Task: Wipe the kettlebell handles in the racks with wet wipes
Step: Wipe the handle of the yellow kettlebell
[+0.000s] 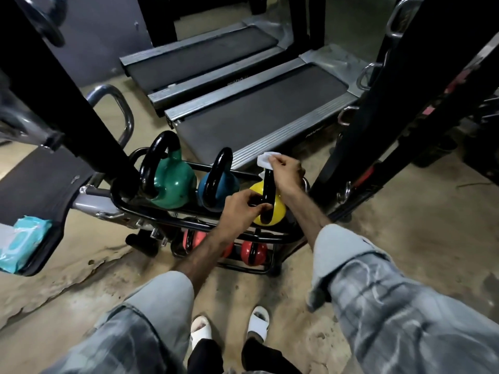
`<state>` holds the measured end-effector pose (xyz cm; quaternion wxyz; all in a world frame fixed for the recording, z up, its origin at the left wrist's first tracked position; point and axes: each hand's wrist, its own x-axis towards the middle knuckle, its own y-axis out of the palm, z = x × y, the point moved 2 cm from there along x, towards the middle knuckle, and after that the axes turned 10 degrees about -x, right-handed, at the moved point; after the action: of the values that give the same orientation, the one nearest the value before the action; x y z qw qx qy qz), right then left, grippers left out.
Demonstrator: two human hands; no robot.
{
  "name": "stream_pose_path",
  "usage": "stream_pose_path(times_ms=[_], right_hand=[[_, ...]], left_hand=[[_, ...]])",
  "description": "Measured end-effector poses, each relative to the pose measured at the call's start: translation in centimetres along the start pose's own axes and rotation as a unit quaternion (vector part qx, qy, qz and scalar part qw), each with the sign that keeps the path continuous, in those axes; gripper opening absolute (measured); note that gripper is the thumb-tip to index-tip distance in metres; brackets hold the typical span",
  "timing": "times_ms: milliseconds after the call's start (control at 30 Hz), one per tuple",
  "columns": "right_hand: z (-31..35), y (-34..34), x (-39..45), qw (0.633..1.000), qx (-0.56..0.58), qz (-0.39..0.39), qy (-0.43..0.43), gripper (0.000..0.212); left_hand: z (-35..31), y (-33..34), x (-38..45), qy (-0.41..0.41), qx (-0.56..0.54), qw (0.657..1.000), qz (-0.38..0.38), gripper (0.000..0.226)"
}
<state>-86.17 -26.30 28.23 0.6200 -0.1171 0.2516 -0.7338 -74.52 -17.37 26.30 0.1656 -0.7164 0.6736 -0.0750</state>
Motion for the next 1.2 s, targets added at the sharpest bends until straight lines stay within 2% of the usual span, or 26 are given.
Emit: stream_pose_path(times_ms=[200,333,433,567,633,667,767,867,967,1100,1200], right_hand=[[-2.6,-1.2,-4.0,0.997,-0.043,0.036,-0.043,0.024],[-1.5,-1.3,-1.2,0.996,-0.072,0.012,-0.045,0.023],[-0.1,-0.5,2.3,0.994,-0.095,0.024,-0.044,0.023],[0.0,0.6,6.0,0.991,-0.111,0.070,-0.004,0.023],[-0.7,0.6,6.7,0.994,-0.087,0.061,0.016,0.026],[-1.2,0.3,6.6,0.995,-0.076,0.052,0.030,0.028],[-3.0,0.0,6.3,0.995,-0.078,0.045,0.043,0.021],[-2.9,0.1,6.4,0.996,-0.071,0.059,0.018,0.019],[-1.3,0.7,7.4,0.991,-0.044,0.125,-0.006,0.017],[-1.4,1.5,9.8,0.965,-0.133,0.222,0.036,0.019],[0.3,1.8,10.5,0.919,-0.260,0.296,0.011,0.011]], left_hand=[[0.2,0.2,0.5,0.012,-0.012,1.000,0.014,0.043],[-0.7,0.4,1.3,0.085,0.049,0.995,0.035,0.058],[-1.1,0.3,1.7,0.111,0.122,0.985,0.045,0.049],[-2.3,0.2,2.8,0.159,0.170,0.972,0.043,0.020],[-3.5,0.3,3.8,0.162,0.206,0.963,0.057,0.019],[-4.0,0.4,4.1,0.151,0.217,0.961,0.074,0.024],[-4.9,0.5,5.5,0.107,0.253,0.952,0.138,0.059],[-5.2,0.4,6.6,0.095,0.307,0.926,0.200,0.069],[-5.3,0.1,7.5,0.105,0.344,0.905,0.225,0.070],[-4.8,-0.1,8.0,0.126,0.354,0.900,0.222,0.068],[-4.3,-0.2,8.2,0.141,0.362,0.894,0.224,0.066]])
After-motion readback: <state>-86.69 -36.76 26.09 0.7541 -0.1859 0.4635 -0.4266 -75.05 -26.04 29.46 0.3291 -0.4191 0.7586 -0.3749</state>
